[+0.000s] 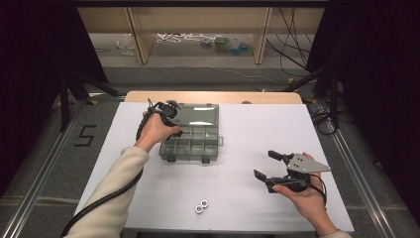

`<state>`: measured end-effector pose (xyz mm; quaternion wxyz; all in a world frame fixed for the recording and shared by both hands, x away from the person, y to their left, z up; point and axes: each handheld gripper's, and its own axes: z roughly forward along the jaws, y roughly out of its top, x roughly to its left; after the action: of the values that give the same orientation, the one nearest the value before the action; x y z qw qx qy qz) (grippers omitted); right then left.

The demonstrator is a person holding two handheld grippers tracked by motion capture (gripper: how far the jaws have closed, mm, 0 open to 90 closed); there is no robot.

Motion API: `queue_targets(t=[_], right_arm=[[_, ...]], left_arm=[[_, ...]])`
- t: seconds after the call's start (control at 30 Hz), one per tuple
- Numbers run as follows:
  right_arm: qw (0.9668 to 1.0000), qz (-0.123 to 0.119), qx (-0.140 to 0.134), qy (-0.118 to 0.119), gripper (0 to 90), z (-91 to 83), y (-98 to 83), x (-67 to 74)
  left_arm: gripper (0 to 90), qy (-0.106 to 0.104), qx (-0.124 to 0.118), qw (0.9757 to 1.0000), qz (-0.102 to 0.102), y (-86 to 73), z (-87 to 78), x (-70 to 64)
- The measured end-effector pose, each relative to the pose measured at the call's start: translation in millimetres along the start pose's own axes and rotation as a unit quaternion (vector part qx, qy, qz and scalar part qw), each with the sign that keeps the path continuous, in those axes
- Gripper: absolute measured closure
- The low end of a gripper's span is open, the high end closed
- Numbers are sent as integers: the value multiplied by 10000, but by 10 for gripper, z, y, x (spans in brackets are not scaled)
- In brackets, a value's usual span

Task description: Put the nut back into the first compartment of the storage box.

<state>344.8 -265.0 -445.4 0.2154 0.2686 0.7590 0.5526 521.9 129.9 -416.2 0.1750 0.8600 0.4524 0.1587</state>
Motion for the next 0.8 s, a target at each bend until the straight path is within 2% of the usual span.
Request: queue_targets(t=[0.1, 0.13, 0.17, 0.2, 0.23, 0.33, 0.37, 0.43, 0.53, 0.57, 0.6, 0.67, 0.7, 0.77, 0.8], right_arm=[[10000, 36, 4, -3, 165, -7, 4, 2], [10000, 47, 23, 4, 165, -9, 4, 1], [9998, 156, -99, 72, 165, 13, -6, 12], [9998, 35, -176, 37, 165, 20, -5, -5], [9998, 38, -206, 25, 165, 24, -6, -4], [9998, 160, -99, 82, 165, 14, -5, 14], [10000, 36, 1, -6, 165, -7, 6, 2], [9999, 43, -126, -17, 165, 15, 2, 7], [9999, 29, -139, -7, 165, 15, 1, 3], [9999, 31, -131, -9, 164, 14, 1, 3], [9999, 32, -145, -34, 165, 16, 0, 6], [9999, 15, -139, -17, 165, 17, -1, 6], [9999, 11, -132, -3, 165, 16, 1, 6], [9999, 21, -146, -20, 165, 16, 4, 11], [9999, 23, -144, -21, 165, 16, 5, 11]], left_arm=[[219, -100, 5, 9998, 180, -46, -47, -82], [216, -128, -31, 9997, 224, -62, -66, -110], [204, -129, -64, 9996, 238, -72, -80, -136], [197, -182, -58, 9991, 366, -89, -116, -170], [192, -211, -97, 9991, 368, -99, -130, -197], [185, -274, -151, 9981, 535, -137, -219, -306], [182, -306, -142, 9975, 629, -152, -250, -346], [183, -429, -158, 9960, 771, -189, -310, -438], [183, -539, -93, 9932, 1025, -266, -402, -585], [186, -599, -159, 9941, 894, -287, -400, -627], [187, -603, -96, 9927, 1041, -313, -428, -665], [191, -603, -167, 9919, 1105, -366, -446, -741], [191, -629, -229, 9897, 1264, -385, -455, -770], [206, -633, -316, 9899, 1225, -433, -476, -832], [209, -621, -404, 9909, 1127, -467, -478, -883]])
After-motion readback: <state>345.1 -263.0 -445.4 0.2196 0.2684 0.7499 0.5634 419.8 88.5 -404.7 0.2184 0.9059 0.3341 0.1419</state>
